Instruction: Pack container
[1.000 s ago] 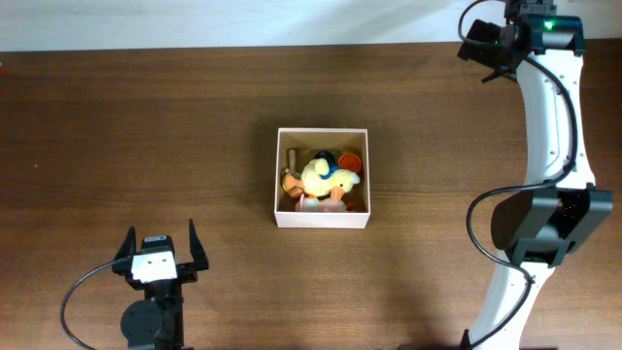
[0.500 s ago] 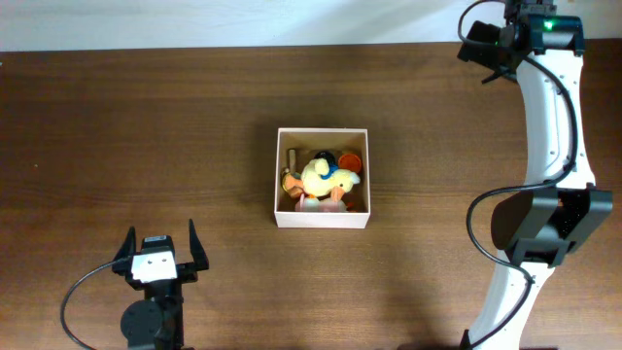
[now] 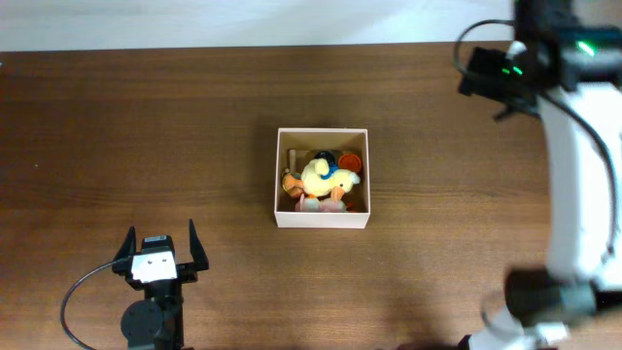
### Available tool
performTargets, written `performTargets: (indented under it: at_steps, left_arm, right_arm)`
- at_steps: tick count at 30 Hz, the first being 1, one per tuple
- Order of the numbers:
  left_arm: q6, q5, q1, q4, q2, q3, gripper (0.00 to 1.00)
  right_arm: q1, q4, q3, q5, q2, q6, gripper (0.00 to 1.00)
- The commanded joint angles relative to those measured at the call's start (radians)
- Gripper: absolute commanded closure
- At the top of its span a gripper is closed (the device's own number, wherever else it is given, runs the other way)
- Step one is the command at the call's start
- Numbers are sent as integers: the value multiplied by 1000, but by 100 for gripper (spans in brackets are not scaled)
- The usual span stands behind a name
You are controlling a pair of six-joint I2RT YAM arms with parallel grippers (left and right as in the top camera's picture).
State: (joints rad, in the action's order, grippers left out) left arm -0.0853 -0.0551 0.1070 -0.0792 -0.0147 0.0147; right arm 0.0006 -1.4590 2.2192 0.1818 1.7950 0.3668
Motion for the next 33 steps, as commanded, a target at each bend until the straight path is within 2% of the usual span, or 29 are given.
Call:
performTargets:
  at_steps: [1,5,11,14,23,27,33]
  left_arm:
    - [-9,14,1,-2,10,-5,1]
    - [-10,14,1,-2,10,-5,1]
    - [-9,14,1,-2,10,-5,1]
    - [-9,14,1,-2,10,-5,1]
    - [-9,14,1,-2,10,-5,1]
    - [-9,14,1,-2,10,-5,1]
    - [-9,14,1,-2,10,-5,1]
  right_arm:
    - [-5,72,-198,-3,-175,-16,1]
    - [-5,319,-544,-36,-412,-105,1]
    - [-5,720,-1049,-229,-784,-342,1]
    - [-5,857,-1253,-251,-947,-359,1]
    - [79,1184,-1788,-259,-1378,-359,1]
    - [92,1272,-1945,-306,-1525,-359,1]
    - [92,1284,-2068,-385,-1687,-360,1]
